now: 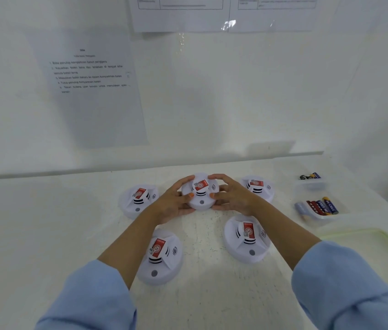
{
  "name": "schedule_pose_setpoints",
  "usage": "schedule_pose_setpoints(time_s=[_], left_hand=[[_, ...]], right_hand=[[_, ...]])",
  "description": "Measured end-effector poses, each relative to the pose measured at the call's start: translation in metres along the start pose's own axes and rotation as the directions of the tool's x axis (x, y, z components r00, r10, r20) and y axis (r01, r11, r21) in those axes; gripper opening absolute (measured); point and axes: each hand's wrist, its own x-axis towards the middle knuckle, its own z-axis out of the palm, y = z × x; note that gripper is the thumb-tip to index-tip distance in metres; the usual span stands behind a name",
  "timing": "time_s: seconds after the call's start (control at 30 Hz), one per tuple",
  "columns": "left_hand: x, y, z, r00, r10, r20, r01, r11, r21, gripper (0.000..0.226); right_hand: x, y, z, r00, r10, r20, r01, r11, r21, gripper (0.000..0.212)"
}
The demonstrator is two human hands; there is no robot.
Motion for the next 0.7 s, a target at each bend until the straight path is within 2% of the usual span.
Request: schedule_pose_setpoints(time_s=[0.7], left_hand=[[0.0005,0.0017,-0.0024,1.0,0.003,0.005,-0.003,1.0,0.016,0.041]], right_hand=[[0.0011,-0.0003,-0.0003,1.0,0.0,0.008,0.0,1.0,-0.02,0.042]])
